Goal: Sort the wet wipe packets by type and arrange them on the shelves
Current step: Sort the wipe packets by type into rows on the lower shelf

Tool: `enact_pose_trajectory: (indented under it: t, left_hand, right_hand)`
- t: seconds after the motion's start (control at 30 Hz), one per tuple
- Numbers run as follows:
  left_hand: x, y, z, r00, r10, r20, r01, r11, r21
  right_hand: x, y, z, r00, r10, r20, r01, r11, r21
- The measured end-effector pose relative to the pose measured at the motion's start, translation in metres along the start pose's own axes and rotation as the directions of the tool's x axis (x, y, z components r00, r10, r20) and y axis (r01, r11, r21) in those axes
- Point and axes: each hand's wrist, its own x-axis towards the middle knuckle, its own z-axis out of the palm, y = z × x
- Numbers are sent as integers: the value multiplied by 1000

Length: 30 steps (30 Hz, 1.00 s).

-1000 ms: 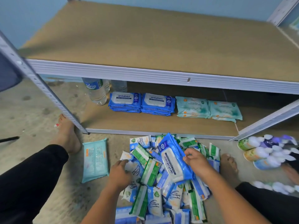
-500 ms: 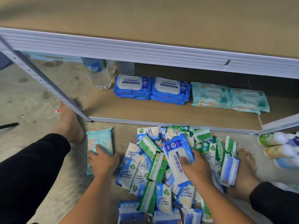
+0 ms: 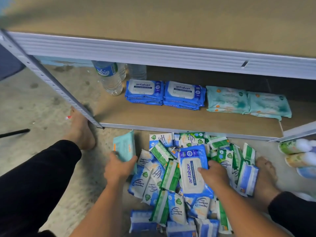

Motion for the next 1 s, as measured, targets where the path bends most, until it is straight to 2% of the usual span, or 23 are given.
enact_pose_trajectory:
  t: [0.1, 0.17, 0.2, 0.27, 0.33, 0.37, 0.47, 0.53, 0.6, 0.63, 0.7, 0.73, 0.83, 0.93, 1.0]
  left_hand:
    - [-20, 11, -11, 960, 115, 257, -8, 923, -384]
    - [-34, 17, -17, 887, 208, 411, 35, 859, -511]
    - [-41, 20, -17, 842, 245, 481, 107, 798, -593]
    - [-54, 24, -17, 739, 287, 609, 355, 602, -715]
    - [-68, 26, -15, 629, 321, 708, 540, 475, -695]
    - [-73, 25, -12, 587, 327, 741, 581, 466, -667]
    - [-86, 21, 4, 498, 313, 809, 627, 514, -585]
    - [-94, 22, 18, 520, 231, 822, 612, 571, -547]
    - [-99, 21, 30, 652, 86, 753, 525, 666, -530]
    - [-94, 17, 37, 745, 18, 667, 451, 722, -524]
    - [-84, 14, 45, 904, -2, 428, 228, 849, -477]
    - [-77, 13, 47, 940, 35, 340, 123, 894, -432]
    - [-77, 22, 45, 955, 207, 213, -131, 937, -324]
    - [-84, 33, 44, 868, 447, 215, -438, 894, -91]
    - [-88, 38, 44, 825, 475, 308, -496, 868, -9]
  right_hand:
    - [-1, 4, -15, 996, 20, -82, -17, 999, 41]
    - [-5, 10, -21, 994, 55, -98, -41, 989, 142]
    - [-6, 13, -22, 992, 73, -99, -49, 973, 227]
    - [-13, 20, -26, 989, 125, -83, -79, 906, 415]
    - [-22, 26, -30, 983, 185, -18, -140, 802, 581]
    - [-26, 29, -31, 976, 217, 22, -179, 740, 648]
    - [-37, 40, -29, 950, 286, 125, -279, 594, 755]
    - [-42, 46, -25, 936, 301, 182, -339, 632, 697]
    - [-46, 49, -25, 924, 290, 248, -381, 741, 552]
    - [-49, 49, -28, 929, 278, 244, -361, 825, 434]
    - [-49, 48, -34, 974, 182, 132, -199, 972, 126]
    - [-48, 46, -37, 992, 103, 73, -102, 995, -17]
    - [-47, 37, -38, 989, -145, 4, 143, 975, -172]
    - [-42, 30, -35, 953, -263, 151, 303, 855, -421]
    - [-37, 26, -36, 923, -285, 260, 381, 774, -505]
